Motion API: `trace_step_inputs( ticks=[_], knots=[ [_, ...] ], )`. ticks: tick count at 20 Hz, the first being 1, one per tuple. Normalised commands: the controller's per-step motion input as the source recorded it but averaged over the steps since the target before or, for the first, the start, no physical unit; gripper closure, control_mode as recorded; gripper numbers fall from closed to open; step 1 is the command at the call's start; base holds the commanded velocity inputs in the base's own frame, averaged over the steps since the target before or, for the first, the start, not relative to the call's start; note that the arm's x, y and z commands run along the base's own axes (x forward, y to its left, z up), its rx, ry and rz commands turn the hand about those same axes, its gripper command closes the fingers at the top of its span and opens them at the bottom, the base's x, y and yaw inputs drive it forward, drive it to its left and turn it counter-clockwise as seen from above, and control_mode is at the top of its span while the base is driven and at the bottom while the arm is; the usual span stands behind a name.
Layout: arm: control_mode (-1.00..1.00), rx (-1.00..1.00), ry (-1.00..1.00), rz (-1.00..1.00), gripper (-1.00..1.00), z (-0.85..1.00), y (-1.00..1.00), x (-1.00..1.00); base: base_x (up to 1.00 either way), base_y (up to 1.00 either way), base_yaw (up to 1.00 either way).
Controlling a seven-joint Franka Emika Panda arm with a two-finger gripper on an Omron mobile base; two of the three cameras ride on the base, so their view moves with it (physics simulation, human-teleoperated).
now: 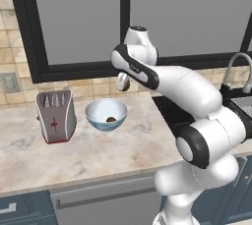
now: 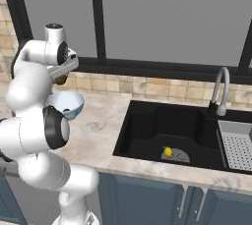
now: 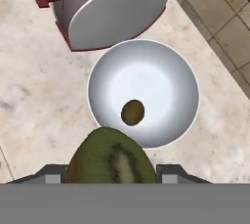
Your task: Pick the kiwis from the cabinet and place them in one bowl. Pick the lemon from the sink and place it in the other bowl.
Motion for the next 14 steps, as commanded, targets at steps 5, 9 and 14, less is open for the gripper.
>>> trace_step_inputs(
  ticks=[5, 9, 14],
  knots=[
    [-1.0, -0.12, 0.02, -0.05, 1.0, -0.48, 0.32, 0.42, 0.0, 0.0, 0.0],
    [-1.0, -0.06, 0.02, 0.0, 1.0, -0.53, 0.11, 0.43, 0.0, 0.0, 0.0],
    [-1.0, 0.01, 0.11, 0.01, 1.0, -0.57, 0.02, 0.3, 0.0, 0.0, 0.0]
  ],
)
